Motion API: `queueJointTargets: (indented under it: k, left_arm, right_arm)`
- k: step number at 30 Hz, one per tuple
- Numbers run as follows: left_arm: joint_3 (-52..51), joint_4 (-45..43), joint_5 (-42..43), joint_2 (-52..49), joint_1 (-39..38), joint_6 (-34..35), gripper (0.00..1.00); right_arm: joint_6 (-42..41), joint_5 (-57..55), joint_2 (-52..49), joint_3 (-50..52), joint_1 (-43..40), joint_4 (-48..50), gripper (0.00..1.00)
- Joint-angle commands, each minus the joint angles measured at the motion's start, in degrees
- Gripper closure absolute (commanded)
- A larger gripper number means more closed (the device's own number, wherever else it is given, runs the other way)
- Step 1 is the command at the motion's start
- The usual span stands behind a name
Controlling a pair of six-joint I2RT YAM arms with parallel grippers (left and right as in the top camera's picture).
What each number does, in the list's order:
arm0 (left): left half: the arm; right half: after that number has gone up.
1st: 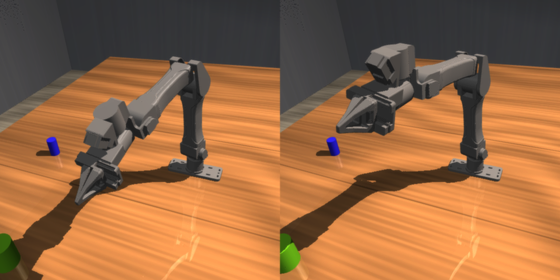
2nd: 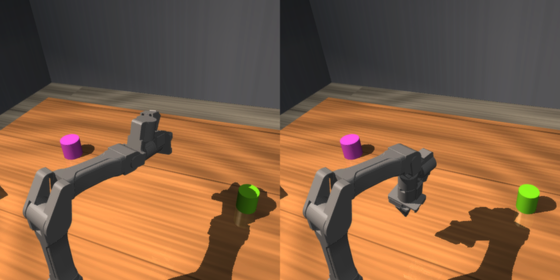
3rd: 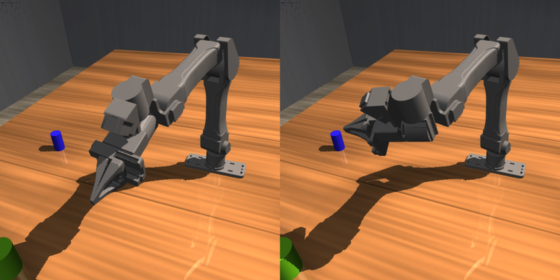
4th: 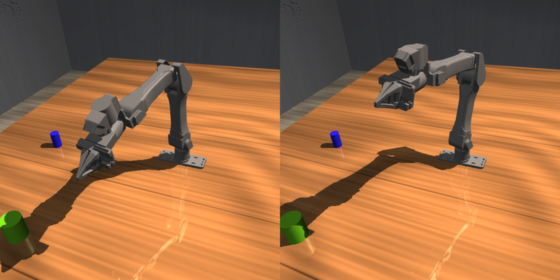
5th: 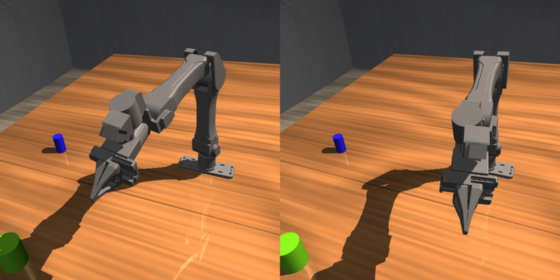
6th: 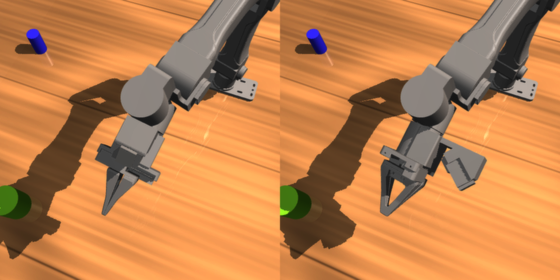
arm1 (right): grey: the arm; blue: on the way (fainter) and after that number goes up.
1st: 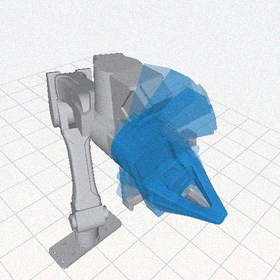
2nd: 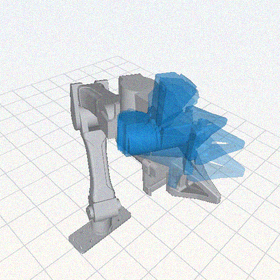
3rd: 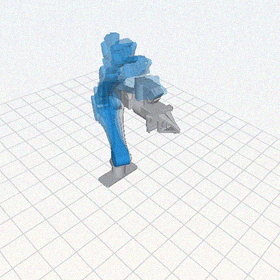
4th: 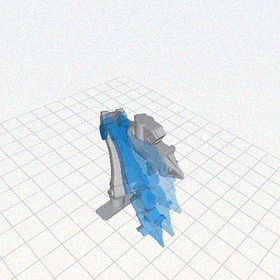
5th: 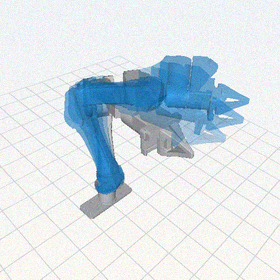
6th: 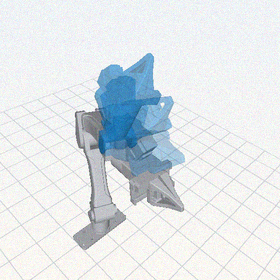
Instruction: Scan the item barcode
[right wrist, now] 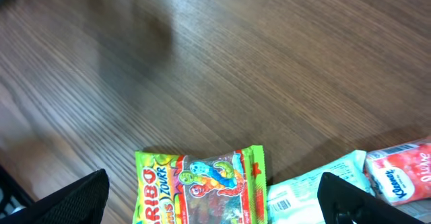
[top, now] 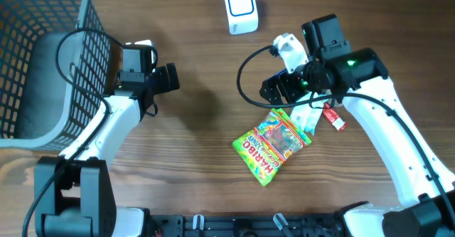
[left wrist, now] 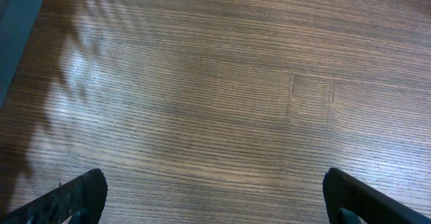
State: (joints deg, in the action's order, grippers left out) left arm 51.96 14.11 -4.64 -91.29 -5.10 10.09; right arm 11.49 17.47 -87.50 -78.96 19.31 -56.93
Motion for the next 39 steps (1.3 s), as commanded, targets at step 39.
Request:
queueJointTargets:
  k: [39]
  left_arm:
    - [-0.2, -0.13, 0.09, -0.02, 0.39, -1.09, 0.0]
  right_arm:
    - [13.6, -7.19, 80.81, 32.72, -8.28, 23.71, 0.0]
